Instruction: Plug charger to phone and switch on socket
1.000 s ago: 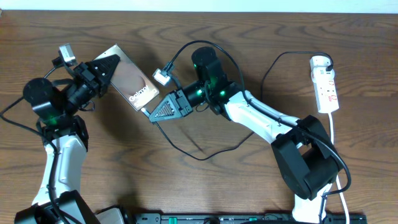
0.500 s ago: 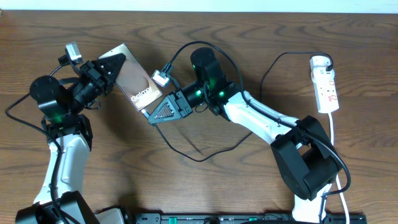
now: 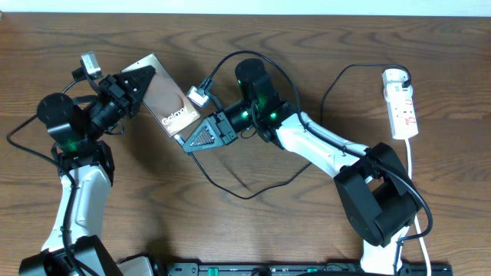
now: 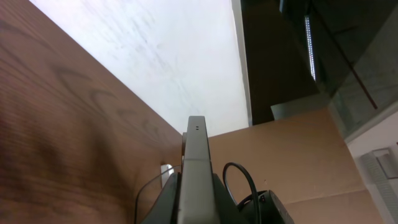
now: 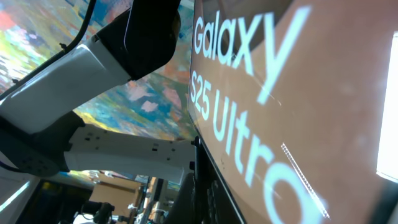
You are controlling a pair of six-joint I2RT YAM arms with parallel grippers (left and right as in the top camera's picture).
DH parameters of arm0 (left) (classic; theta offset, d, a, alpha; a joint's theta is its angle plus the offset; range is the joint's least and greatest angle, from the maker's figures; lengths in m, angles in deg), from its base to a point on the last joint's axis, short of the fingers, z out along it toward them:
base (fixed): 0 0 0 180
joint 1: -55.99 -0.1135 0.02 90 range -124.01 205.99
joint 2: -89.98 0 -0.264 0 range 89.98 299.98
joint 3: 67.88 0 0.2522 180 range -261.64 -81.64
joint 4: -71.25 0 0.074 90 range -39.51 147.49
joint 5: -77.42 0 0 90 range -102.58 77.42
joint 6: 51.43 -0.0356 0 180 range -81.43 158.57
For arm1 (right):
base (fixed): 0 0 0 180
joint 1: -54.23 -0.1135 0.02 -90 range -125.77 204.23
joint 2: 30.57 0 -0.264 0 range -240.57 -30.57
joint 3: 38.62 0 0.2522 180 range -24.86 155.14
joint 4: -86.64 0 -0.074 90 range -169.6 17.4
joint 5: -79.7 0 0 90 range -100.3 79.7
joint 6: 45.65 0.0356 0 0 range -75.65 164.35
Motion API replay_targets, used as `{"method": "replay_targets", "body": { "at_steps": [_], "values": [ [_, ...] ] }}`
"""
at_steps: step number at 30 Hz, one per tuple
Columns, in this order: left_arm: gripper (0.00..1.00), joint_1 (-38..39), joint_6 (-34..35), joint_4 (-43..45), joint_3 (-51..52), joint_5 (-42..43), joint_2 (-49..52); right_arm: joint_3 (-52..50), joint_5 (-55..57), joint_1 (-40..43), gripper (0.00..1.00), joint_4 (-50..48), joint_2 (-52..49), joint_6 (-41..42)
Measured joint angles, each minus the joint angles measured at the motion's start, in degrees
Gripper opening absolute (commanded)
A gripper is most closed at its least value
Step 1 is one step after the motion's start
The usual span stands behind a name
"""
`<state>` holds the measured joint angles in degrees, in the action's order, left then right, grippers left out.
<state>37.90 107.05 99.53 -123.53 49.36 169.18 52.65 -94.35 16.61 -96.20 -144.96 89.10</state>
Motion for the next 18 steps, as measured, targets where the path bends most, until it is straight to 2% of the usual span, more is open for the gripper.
{"method": "replay_targets", "body": {
  "at_steps": [18],
  "values": [
    [0.07,-1.4,0.0,0.0,0.0,-0.6,0.0,0.0,1.0,1.6,0.01,-0.2,0.0,0.0]
  ]
}}
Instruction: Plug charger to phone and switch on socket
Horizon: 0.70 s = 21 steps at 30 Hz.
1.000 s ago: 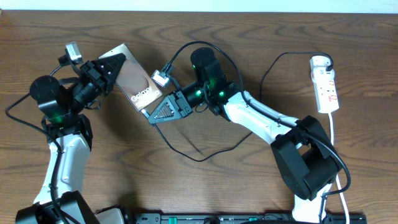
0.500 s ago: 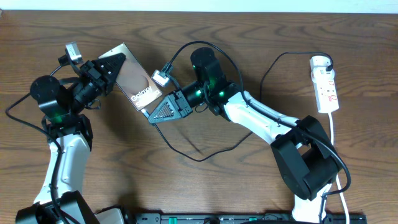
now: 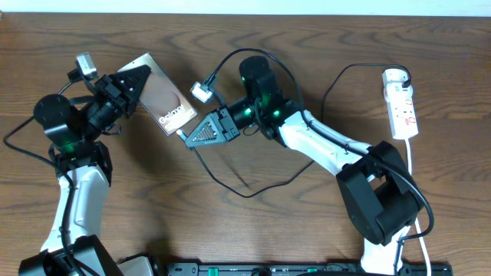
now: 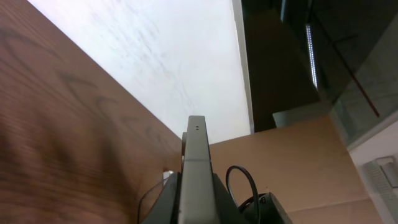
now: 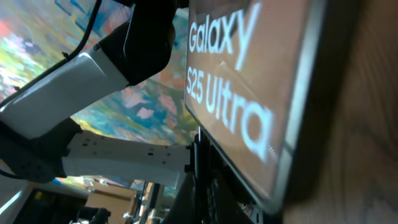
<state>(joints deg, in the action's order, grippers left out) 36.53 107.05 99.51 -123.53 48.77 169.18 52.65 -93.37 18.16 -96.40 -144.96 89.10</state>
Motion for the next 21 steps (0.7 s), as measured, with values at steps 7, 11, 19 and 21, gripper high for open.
{"method": "replay_targets", "body": {
  "at_steps": [7,11,19,21],
  "values": [
    [0.07,-0.5,0.0,0.0,0.0,-0.2,0.0,0.0,0.0,1.5,0.01,0.0,0.0,0.0],
    [0.07,-1.6,0.0,-0.1,0.0,0.3,0.0,0.0,0.6,1.5,0.01,0.0,0.0,0.0],
    [0.07,-6.0,0.0,-0.2,0.0,1.7,0.0,0.0,1.3,1.8,0.01,0.0,0.0,-0.1],
    [0.07,-7.4,0.0,-0.2,0.0,2.2,0.0,0.0,1.5,2.6,0.01,1.2,0.0,-0.2]
  ]
}}
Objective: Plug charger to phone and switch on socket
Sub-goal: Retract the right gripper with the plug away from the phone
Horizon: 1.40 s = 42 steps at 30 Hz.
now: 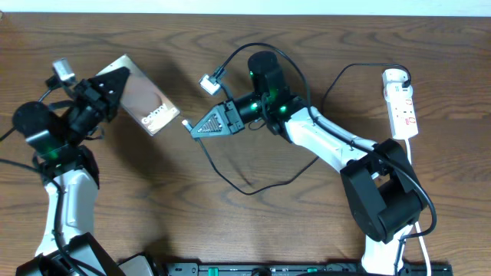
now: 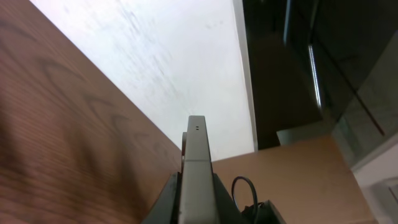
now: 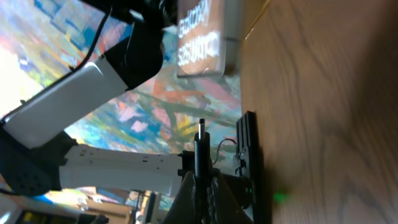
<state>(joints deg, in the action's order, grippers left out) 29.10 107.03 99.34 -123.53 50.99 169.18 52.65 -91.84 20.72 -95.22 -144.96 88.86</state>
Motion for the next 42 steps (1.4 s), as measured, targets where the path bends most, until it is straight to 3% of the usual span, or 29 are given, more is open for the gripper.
{"method": "replay_targets", "body": {
  "at_steps": [4,8,13,16,17,20,28,42],
  "values": [
    [0.07,-4.8,-0.1,0.0,0.0,1.9,0.0,0.1,2.1,3.1,0.01,9.0,0.0,-3.2],
    [0.07,-9.2,-0.2,0.0,0.0,4.3,0.0,0.4,10.5,6.4,0.01,26.1,0.0,-9.9],
    [0.07,-11.9,-0.2,0.1,0.0,7.3,0.0,1.3,34.1,11.0,0.01,51.0,-0.1,-16.8],
    [0.07,-12.1,-0.5,0.0,0.0,8.2,0.0,3.2,47.5,12.9,0.01,60.6,-0.2,-18.4],
    [0.07,-12.1,-0.8,0.0,0.0,8.5,0.0,5.7,58.2,13.5,0.01,66.3,-0.3,-18.8],
    [0.07,-12.1,-0.9,0.0,0.0,8.8,0.0,7.6,69.5,13.0,0.01,73.7,-0.3,-17.8],
    [0.07,-12.1,-1.0,0.0,0.0,9.7,0.0,3.5,79.5,10.3,0.01,77.5,-0.3,-14.3],
    [0.07,-12.1,-1.4,0.0,0.0,11.1,0.0,-6.6,76.6,4.7,0.01,73.6,1.3,-10.6]
  ]
}}
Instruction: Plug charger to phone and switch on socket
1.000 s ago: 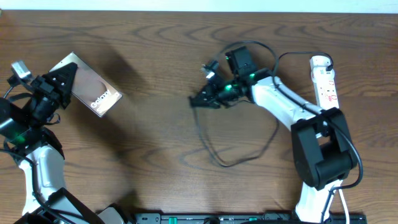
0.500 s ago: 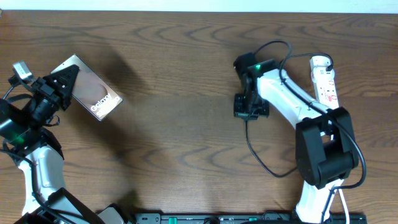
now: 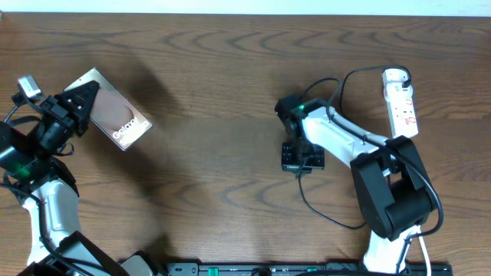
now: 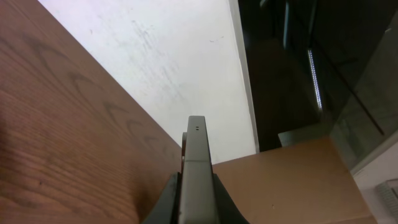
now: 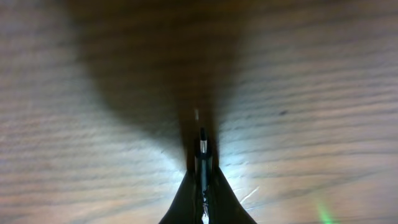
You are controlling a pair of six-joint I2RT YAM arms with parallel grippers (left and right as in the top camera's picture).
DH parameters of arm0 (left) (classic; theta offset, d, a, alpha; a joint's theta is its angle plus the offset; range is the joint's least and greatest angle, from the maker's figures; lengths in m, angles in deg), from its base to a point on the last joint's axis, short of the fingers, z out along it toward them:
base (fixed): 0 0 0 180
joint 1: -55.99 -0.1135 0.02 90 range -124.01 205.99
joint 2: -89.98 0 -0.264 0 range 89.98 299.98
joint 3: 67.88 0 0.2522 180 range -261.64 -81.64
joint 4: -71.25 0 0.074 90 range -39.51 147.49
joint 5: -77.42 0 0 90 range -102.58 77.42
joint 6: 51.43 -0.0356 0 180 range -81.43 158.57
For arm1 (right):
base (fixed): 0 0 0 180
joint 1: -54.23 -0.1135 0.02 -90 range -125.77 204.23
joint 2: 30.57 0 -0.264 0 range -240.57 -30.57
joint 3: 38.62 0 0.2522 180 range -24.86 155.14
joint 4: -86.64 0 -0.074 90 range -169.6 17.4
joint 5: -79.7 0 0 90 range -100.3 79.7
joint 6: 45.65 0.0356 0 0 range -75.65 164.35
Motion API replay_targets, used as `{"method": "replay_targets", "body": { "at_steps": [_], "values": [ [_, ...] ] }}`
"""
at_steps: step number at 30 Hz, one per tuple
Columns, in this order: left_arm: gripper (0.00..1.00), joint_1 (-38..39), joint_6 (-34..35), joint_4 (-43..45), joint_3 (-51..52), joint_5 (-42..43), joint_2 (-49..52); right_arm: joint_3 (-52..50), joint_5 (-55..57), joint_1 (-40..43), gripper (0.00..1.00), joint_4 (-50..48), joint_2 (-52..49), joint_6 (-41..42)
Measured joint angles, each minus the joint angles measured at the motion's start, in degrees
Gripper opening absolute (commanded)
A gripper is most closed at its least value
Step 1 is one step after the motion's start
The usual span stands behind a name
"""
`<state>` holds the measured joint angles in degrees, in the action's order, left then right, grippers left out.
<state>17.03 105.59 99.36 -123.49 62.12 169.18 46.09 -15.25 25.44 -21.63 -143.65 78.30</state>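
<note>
The phone (image 3: 115,123), brown screen with white lettering, is held off the table at the far left, my left gripper (image 3: 81,100) shut on it. In the left wrist view only its thin grey edge (image 4: 196,155) shows, rising between the fingers of the left gripper (image 4: 196,179). My right gripper (image 3: 301,157) points down at the table right of the middle, shut on the charger plug (image 5: 202,142), whose metal tip hangs just above the wood. The black cable (image 3: 310,203) trails from it. The white socket strip (image 3: 400,103) lies at the far right; its switch state cannot be told.
The wooden table (image 3: 207,176) spans the whole overhead view. The cable loops along the front right by the right arm's base (image 3: 391,207) and another stretch curves up to the strip. A white wall and cardboard show past the table's far edge in the left wrist view.
My right gripper, then level and aiming the plug left toward the phone, is now right of the middle and points straight down. My left arm is farther left with the phone.
At first the plug's tip was at the phone's lower edge, both grippers close together left of the middle. At each later moment phone and plug stood farther apart. Now the phone is at the far left and the plug hangs over the table right of the middle.
</note>
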Motion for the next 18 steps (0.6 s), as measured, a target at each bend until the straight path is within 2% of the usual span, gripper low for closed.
{"method": "replay_targets", "body": {
  "at_steps": [11,18],
  "values": [
    [0.07,0.0,0.0,0.0,0.0,0.0,0.0,0.1,-1.9,-1.3,0.01,-1.9,0.5,1.5],
    [0.07,0.0,0.0,0.0,0.0,0.0,0.0,10.5,-5.8,0.3,0.01,-4.9,-1.7,-4.3]
  ]
}}
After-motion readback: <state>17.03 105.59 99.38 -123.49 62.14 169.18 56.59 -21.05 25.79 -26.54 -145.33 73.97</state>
